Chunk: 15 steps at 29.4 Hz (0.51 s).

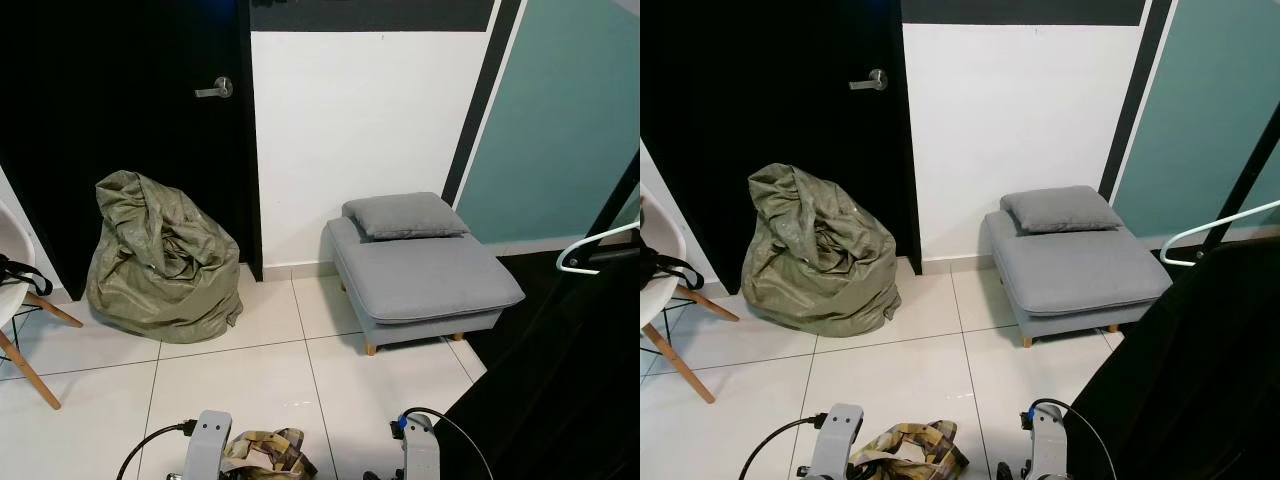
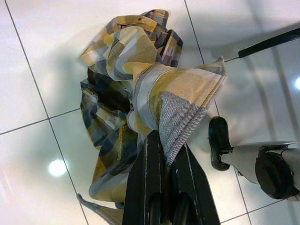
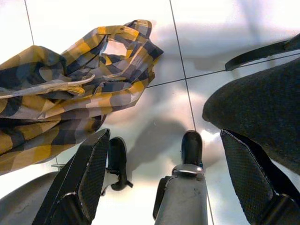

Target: Hang hanger

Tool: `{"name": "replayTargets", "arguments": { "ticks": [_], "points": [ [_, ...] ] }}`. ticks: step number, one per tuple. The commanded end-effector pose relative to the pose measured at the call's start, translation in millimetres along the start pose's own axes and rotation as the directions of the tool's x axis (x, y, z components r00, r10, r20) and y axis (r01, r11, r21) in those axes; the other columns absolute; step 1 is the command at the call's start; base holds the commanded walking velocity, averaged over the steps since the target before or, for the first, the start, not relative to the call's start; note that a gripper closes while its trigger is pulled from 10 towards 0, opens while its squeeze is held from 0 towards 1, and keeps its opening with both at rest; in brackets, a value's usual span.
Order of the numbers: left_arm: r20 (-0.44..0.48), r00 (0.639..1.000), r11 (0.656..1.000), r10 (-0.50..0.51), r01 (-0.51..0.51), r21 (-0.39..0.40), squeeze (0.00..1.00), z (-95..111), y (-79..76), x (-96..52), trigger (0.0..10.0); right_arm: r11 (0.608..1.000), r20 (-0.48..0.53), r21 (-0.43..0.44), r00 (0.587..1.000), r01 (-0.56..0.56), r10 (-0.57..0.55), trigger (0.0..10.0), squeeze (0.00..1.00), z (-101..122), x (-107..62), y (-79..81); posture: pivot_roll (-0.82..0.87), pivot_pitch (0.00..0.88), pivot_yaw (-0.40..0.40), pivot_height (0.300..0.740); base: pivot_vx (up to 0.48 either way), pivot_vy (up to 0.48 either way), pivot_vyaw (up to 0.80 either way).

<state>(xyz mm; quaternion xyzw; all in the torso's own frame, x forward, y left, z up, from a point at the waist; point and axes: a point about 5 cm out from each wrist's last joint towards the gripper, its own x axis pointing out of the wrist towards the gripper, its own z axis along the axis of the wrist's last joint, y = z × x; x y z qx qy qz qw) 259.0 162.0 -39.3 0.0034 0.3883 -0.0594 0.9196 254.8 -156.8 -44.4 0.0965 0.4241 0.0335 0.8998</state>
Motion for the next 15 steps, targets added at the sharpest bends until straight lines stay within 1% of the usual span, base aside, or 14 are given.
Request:
{"name": "replayTargets", "arguments": {
  "ticks": [1,6,15],
  "points": [
    [-0.023,1.000,1.000,-0.002,0.002,0.005,0.00,-3.3,1.1,-0.1,10.0,1.000,-0.015,0.028,1.000,0.012,-0.011,10.0,0.00,-5.6,-0.6,-2.4,0.08,0.085,-0.009,0.740,0.000,0.000,0.00],
    [-0.022,1.000,1.000,-0.001,0.001,0.005,0.00,-2.8,1.5,-0.2,10.0,1.000,-0.024,-0.010,1.000,0.011,-0.012,10.0,0.00,-5.3,-0.3,-1.4,0.08,0.087,-0.008,0.740,0.000,0.000,0.00],
    [-0.021,1.000,1.000,0.000,0.000,0.002,0.00,-2.0,2.6,-0.2,10.0,1.000,-0.022,-0.029,1.000,0.012,-0.013,10.0,0.00,-4.3,0.0,-0.4,0.08,0.091,-0.008,0.740,0.000,0.000,0.00]
  ]
}}
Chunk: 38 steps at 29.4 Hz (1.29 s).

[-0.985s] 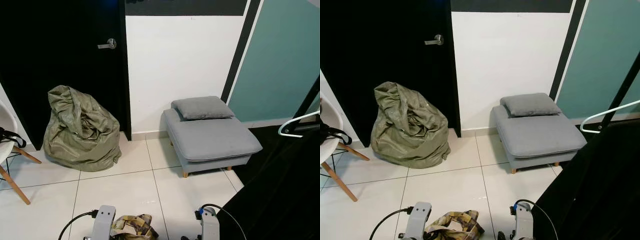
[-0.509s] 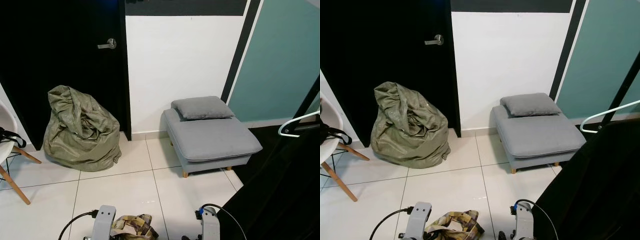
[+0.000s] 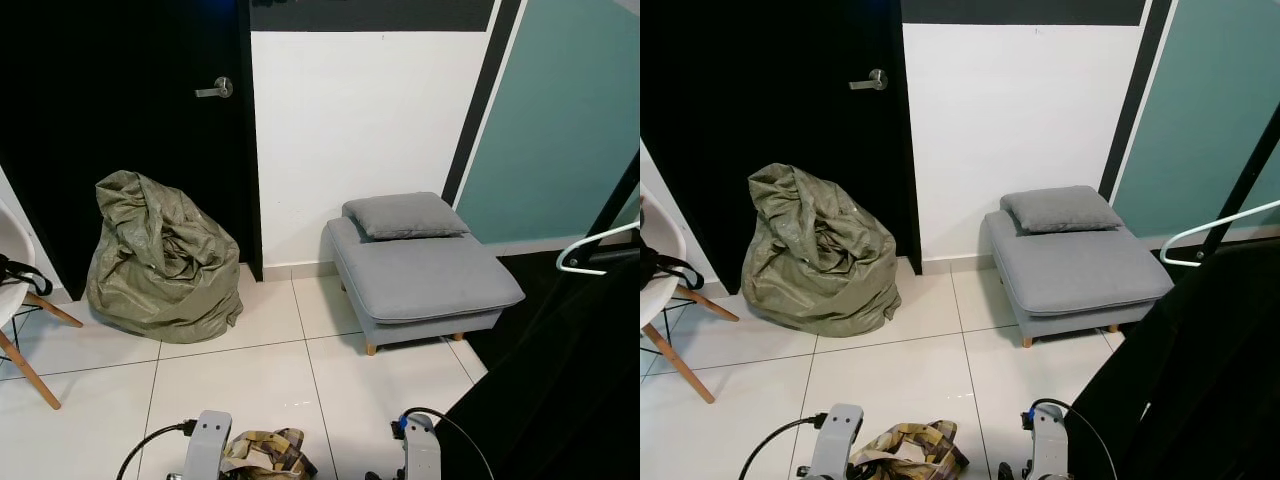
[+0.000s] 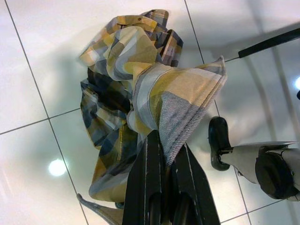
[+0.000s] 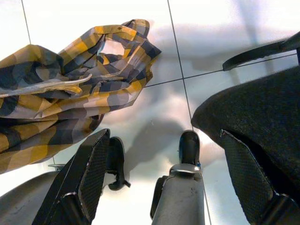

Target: Hang hanger

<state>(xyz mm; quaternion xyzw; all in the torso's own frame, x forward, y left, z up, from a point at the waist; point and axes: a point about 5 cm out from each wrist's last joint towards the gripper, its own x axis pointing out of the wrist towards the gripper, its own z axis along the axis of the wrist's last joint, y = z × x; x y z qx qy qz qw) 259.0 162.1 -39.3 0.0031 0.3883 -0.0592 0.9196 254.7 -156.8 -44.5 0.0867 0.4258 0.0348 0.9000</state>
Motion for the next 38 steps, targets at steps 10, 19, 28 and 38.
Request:
{"name": "replayTargets", "arguments": {
  "ticks": [10,19,28,38],
  "points": [
    [-0.020,1.000,1.000,0.001,-0.001,0.003,0.00,-0.8,1.8,0.1,10.0,0.998,-0.008,-0.067,1.000,-0.003,0.003,10.0,0.00,-0.9,0.2,1.1,0.08,0.091,-0.008,0.740,0.000,0.000,0.00],
    [-0.020,1.000,1.000,0.000,0.000,0.008,0.00,-0.7,1.5,0.2,10.0,0.997,0.000,-0.074,1.000,-0.010,0.010,10.0,0.01,-0.4,0.3,1.9,0.08,0.091,-0.004,0.740,0.000,0.000,0.00],
    [-0.022,1.000,1.000,-0.002,0.002,0.012,0.00,-0.8,2.3,0.1,10.0,0.997,0.002,-0.077,1.000,-0.015,0.016,10.0,0.00,-0.2,0.5,3.3,0.07,0.089,0.006,0.740,0.000,0.000,0.00],
    [-0.024,1.000,1.000,-0.016,0.016,0.020,0.00,2.5,-2.6,1.4,10.0,0.997,0.009,-0.077,1.000,0.019,-0.018,10.0,0.00,2.8,-0.6,-3.9,0.05,0.092,0.026,0.740,0.000,0.000,0.00]
  ]
}}
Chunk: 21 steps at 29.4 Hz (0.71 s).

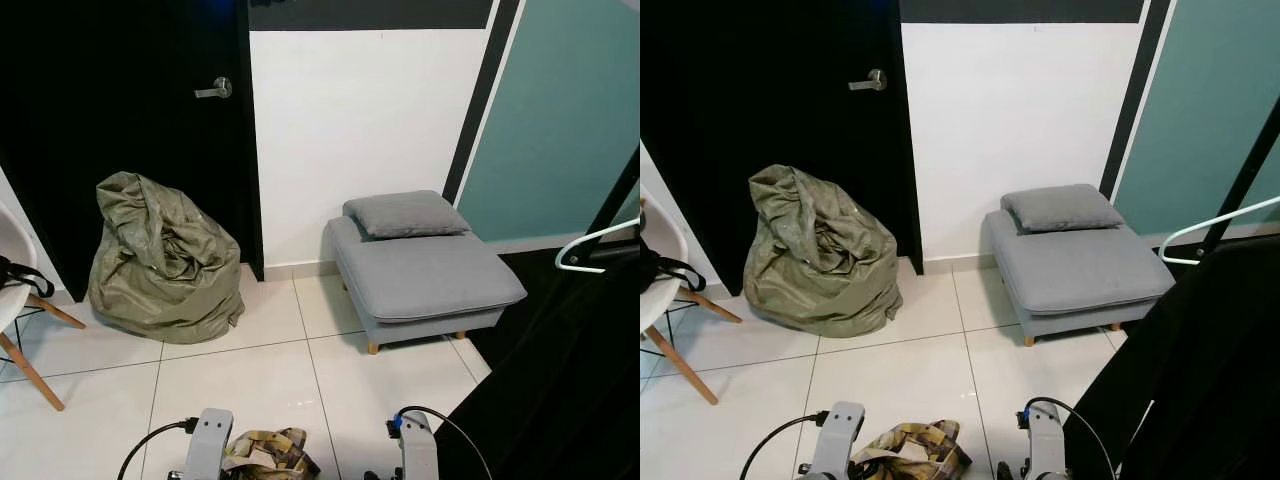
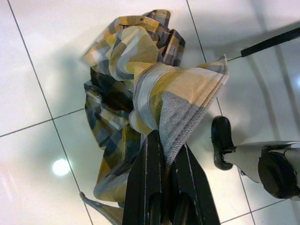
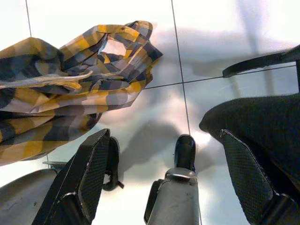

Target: Hang hanger

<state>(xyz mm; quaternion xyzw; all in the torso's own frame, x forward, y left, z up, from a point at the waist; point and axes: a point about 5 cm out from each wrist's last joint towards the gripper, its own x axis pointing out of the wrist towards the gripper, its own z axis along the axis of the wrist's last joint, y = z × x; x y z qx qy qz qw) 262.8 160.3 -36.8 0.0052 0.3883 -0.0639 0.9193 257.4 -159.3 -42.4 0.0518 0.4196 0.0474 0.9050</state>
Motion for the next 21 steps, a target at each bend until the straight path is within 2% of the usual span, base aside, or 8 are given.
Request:
{"name": "replayTargets", "arguments": {
  "ticks": [1,12,13,15,17,19,20,21],
  "points": [
    [-0.024,1.000,1.000,-0.013,0.013,0.016,0.00,-1,-2.5,0.7,10.0,1.000,0.000,-0.001,1.000,0.016,-0.016,10.0,0.00,0,-0.5,-3.1,0.05,0.096,0.025,0.740,0.000,0.000,0.00],
    [-0.011,1.000,1.000,-0.020,0.021,0.016,0.00,3,-8.4,2.2,10.0,0.998,0.050,0.066,0.999,-0.002,-0.002,10.0,0.00,11,-1.3,-7.7,0.05,0.086,0.019,0.740,0.000,0.000,0.00],
    [-0.009,1.000,1.000,-0.021,0.021,0.020,0.00,4,-8.6,2.3,10.0,0.995,0.080,0.104,0.997,0.002,-0.010,10.0,0.03,18,-1.6,-9.3,0.05,0.085,0.021,0.740,0.000,0.000,0.00],
    [-0.008,1.000,0.999,-0.022,0.022,0.025,0.00,5,-8.3,2.4,10.0,0.995,0.132,0.096,0.991,-0.011,-0.002,10.0,0.04,35,-1.5,-6.8,0.05,0.083,0.029,0.740,0.000,0.000,0.00],
    [-0.009,1.000,0.999,-0.030,0.030,0.036,0.00,7,-9.1,2.6,10.0,0.999,0.155,0.041,0.988,-0.027,0.020,10.0,0.04,46,-1.2,-2.0,0.05,0.087,0.030,0.740,0.000,0.000,0.00],
    [-0.009,1.000,0.999,-0.030,0.030,0.036,0.00,7,-9.1,2.6,10.0,0.999,0.155,0.041,0.988,-0.027,0.020,10.0,0.04,46,-1.2,-2.0,0.05,0.087,0.030,0.740,0.000,0.000,0.00],
    [-0.006,0.999,0.999,-0.031,0.032,0.032,0.00,8,-8.8,2.8,10.0,0.999,0.132,0.008,0.991,-0.035,0.034,10.0,0.05,42,-0.2,1.9,0.05,0.095,0.027,0.740,0.000,0.000,0.00],
    [-0.006,1.000,0.999,-0.030,0.031,0.030,0.00,8,-8.5,2.7,10.0,0.999,0.118,0.014,0.993,-0.031,0.029,10.0,0.10,37,0.0,1.3,0.05,0.102,0.023,0.740,0.000,0.000,0.00]
  ]
}}
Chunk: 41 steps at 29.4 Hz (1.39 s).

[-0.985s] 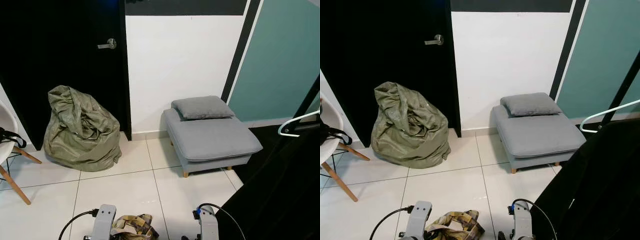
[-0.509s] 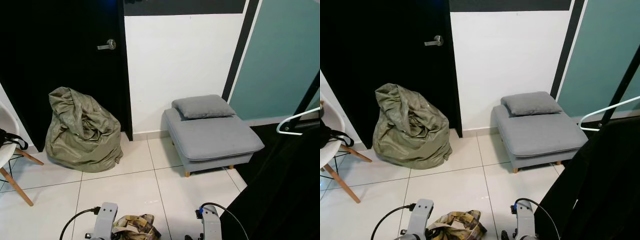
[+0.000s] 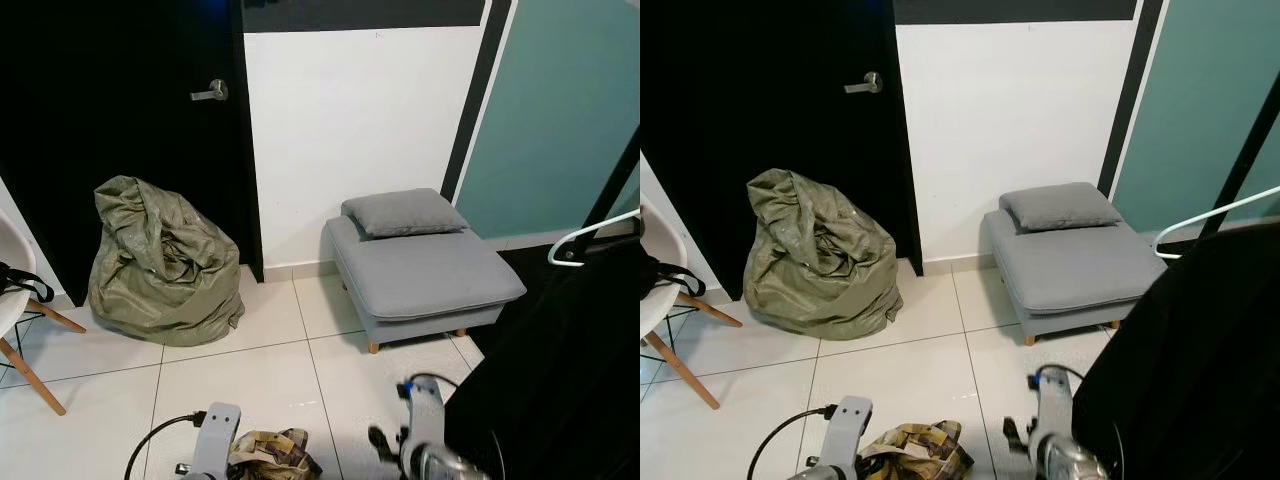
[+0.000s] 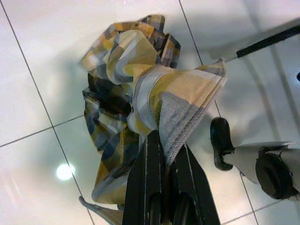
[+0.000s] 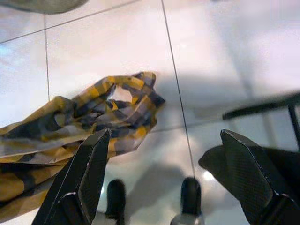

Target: Hang hanger

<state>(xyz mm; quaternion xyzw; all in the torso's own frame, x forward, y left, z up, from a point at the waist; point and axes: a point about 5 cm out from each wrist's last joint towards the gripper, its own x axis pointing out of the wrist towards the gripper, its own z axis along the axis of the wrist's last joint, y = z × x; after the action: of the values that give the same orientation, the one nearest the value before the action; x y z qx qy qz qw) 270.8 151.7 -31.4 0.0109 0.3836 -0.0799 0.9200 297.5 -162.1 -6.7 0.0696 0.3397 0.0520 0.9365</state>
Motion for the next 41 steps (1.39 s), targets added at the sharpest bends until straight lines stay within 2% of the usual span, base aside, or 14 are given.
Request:
{"name": "replayTargets", "arguments": {
  "ticks": [1,2,4,5,6,7,8,10,12,14,17,21,41],
  "points": [
    [-0.014,1.000,1.000,-0.006,0.006,0.006,0.00,-2,-0.8,0.1,10.0,1.000,-0.055,-0.001,0.998,-0.001,0.001,10.0,0.10,-17,-1.5,0.7,0.05,0.102,0.023,0.740,0.000,0.000,0.00],
    [-0.014,1.000,1.000,-0.005,0.005,0.006,0.00,-2,-0.6,0.1,10.0,1.000,-0.064,0.004,0.998,0.003,-0.003,10.0,0.14,-21,-2.1,0.0,0.05,0.102,0.021,0.740,0.000,0.000,0.00],
    [-0.015,1.000,1.000,-0.002,0.002,0.008,0.00,-4,0.1,-0.3,10.0,1.000,-0.087,-0.002,0.996,0.011,-0.011,10.0,0.14,-29,-3.6,-1.5,0.05,0.093,0.014,0.740,0.000,0.000,0.00],
    [-0.020,1.000,1.000,0.004,-0.004,0.007,0.00,-6,1.2,-0.8,10.0,1.000,-0.117,-0.002,0.993,0.026,-0.026,10.0,0.27,-40,-6.0,-4.2,0.05,0.091,0.012,0.740,0.000,0.000,0.00],
    [-0.024,1.000,1.000,0.008,-0.008,0.004,0.00,-9,2.2,-1.4,10.0,0.997,-0.120,0.060,0.992,0.049,-0.042,10.0,0.38,-45,-8.0,-8.2,0.05,0.088,0.013,0.740,0.000,0.000,0.00],
    [-0.027,1.000,1.000,0.010,-0.010,0.001,0.00,-12,2.8,-1.8,10.0,0.992,-0.120,0.108,0.991,0.066,-0.053,10.0,0.38,-48,-9.2,-10.8,0.06,0.085,0.014,0.740,0.000,0.000,0.00],
    [-0.030,0.999,1.000,0.011,-0.011,-0.002,0.00,-13,3.4,-2.1,10.0,0.990,-0.107,0.118,0.992,0.075,-0.062,10.0,0.35,-45,-9.2,-13.1,0.06,0.084,0.013,0.740,0.000,0.000,0.00],
    [-0.032,0.999,1.000,0.014,-0.014,-0.007,0.00,-13,3.9,-2.2,10.0,0.991,-0.100,0.109,0.993,0.076,-0.065,10.0,0.35,-43,-8.8,-13.9,0.06,0.091,0.009,0.740,0.000,0.000,0.00],
    [-0.033,0.999,1.000,0.015,-0.015,-0.008,0.00,-14,4.1,-2.3,10.0,0.997,-0.113,0.048,0.992,0.068,-0.062,10.0,0.34,-42,-8.4,-13.3,0.06,0.093,0.002,0.740,0.000,0.000,0.00],
    [-0.034,0.999,1.000,0.013,-0.013,-0.006,0.00,-14,3.3,-2.2,10.0,0.998,-0.124,0.023,0.990,0.065,-0.062,10.0,0.34,-44,-8.6,-12.5,0.06,0.093,0.002,0.740,0.000,0.000,0.00],
    [-0.037,0.999,1.000,0.014,-0.015,-0.012,0.00,-16,3.1,-2.3,10.0,0.997,-0.133,0.022,0.989,0.069,-0.065,10.0,0.35,-47,-8.9,-11.5,0.05,0.091,-0.003,0.740,0.000,0.000,0.00],
    [-0.038,0.999,1.000,0.015,-0.016,-0.017,0.00,-16,3.3,-2.4,10.0,0.995,-0.126,0.062,0.989,0.084,-0.075,10.0,0.36,-48,-9.2,-11.9,0.06,0.089,-0.003,0.740,0.000,0.000,0.00],
    [-0.027,0.999,0.999,0.029,-0.029,-0.020,0.00,-12,6.0,-2.2,10.0,0.990,-0.121,-0.004,0.983,0.139,-0.138,10.0,0.37,-44,-8.6,-14.8,0.06,0.067,-0.015,0.740,0.000,0.000,0.00]
  ]
}}
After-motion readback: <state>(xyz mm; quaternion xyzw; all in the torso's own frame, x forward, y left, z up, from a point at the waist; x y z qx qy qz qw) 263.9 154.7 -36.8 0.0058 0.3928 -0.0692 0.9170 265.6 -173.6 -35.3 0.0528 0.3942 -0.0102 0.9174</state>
